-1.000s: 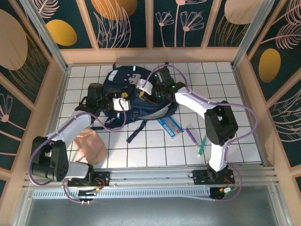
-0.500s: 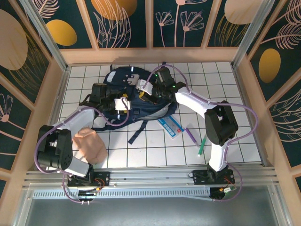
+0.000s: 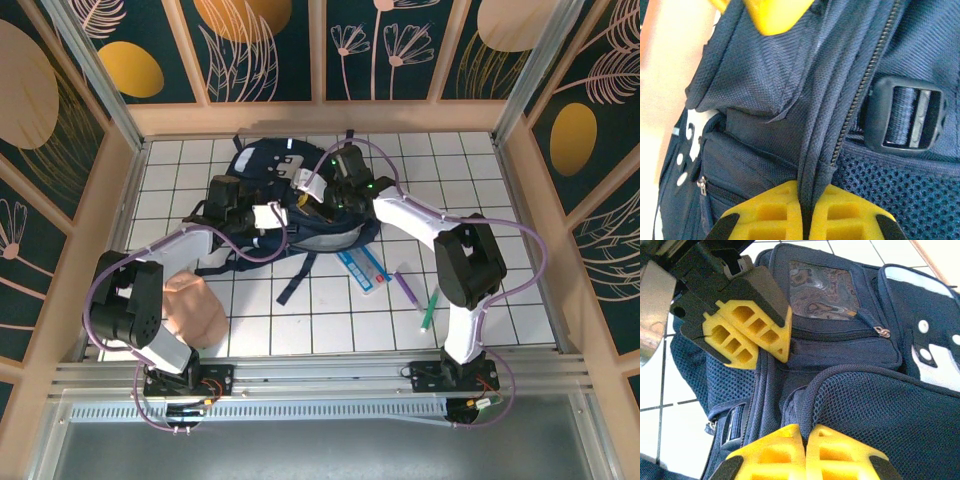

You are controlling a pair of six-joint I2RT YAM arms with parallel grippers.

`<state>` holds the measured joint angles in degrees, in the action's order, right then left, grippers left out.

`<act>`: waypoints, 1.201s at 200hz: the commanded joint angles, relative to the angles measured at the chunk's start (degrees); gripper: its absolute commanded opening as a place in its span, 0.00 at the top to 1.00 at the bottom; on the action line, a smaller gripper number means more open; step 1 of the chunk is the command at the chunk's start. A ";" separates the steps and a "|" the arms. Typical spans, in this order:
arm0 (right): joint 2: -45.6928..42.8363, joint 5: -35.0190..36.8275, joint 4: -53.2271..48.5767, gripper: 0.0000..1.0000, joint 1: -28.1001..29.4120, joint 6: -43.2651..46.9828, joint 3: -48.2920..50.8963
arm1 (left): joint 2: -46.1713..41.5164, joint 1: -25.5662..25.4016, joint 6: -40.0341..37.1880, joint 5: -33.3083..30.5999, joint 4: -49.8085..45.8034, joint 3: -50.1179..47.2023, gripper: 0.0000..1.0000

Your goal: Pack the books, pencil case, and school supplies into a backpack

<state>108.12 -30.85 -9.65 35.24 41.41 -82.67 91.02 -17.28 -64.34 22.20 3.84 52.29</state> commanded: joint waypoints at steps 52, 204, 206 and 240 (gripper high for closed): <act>-15.56 26.08 25.17 0.45 2.18 -31.79 13.80 | 1.16 -0.21 22.22 -9.26 -4.71 11.57 1.00; -11.99 27.25 17.01 0.73 14.78 -62.81 25.08 | -0.48 -0.12 30.84 3.32 -10.96 14.33 1.00; -11.73 27.18 17.66 0.74 14.77 -62.29 25.12 | -0.56 -0.08 30.91 3.43 -10.96 14.26 1.00; -9.38 29.83 23.10 0.77 13.17 -59.83 24.78 | -1.35 -0.07 32.09 6.70 -12.04 14.13 1.00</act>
<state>97.49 -4.34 5.58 49.78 -20.88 -56.97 92.42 -17.47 -35.14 22.35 -8.45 64.25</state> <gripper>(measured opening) 0.226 0.054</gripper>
